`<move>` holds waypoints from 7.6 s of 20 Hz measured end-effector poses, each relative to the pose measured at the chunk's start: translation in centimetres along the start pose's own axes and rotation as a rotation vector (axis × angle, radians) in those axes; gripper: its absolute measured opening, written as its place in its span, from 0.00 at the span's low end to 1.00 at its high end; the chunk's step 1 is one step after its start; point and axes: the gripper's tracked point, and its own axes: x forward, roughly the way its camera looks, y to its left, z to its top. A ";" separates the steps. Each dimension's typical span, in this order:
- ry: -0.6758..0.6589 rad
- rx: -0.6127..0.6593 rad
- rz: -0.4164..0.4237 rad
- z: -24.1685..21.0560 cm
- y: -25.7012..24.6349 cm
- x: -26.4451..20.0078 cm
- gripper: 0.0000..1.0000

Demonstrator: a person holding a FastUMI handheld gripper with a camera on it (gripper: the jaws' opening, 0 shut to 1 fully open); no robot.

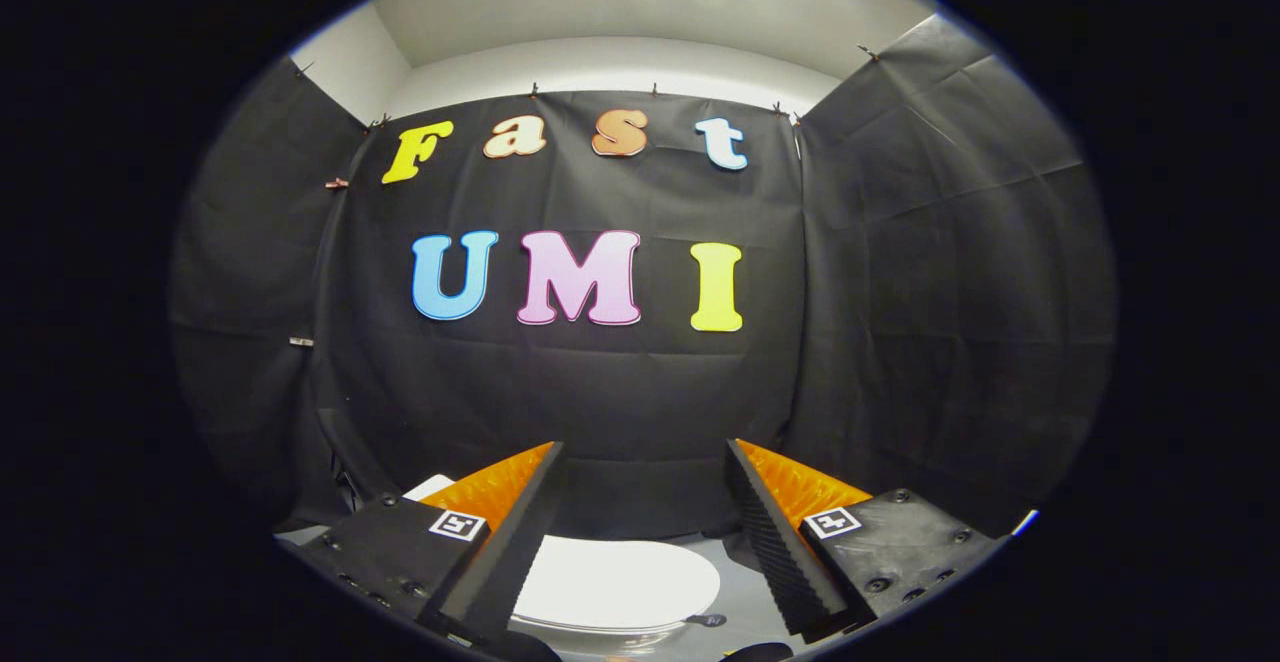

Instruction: Open the toilet lid.

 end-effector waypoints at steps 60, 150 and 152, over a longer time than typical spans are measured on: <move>0.980 1.131 -0.130 -58.3 -17.1 12.5 0.20; 0.410 0.102 0.519 -19.6 34.5 10.1 0.75; 0.389 0.107 0.534 -18.5 34.4 9.8 1.00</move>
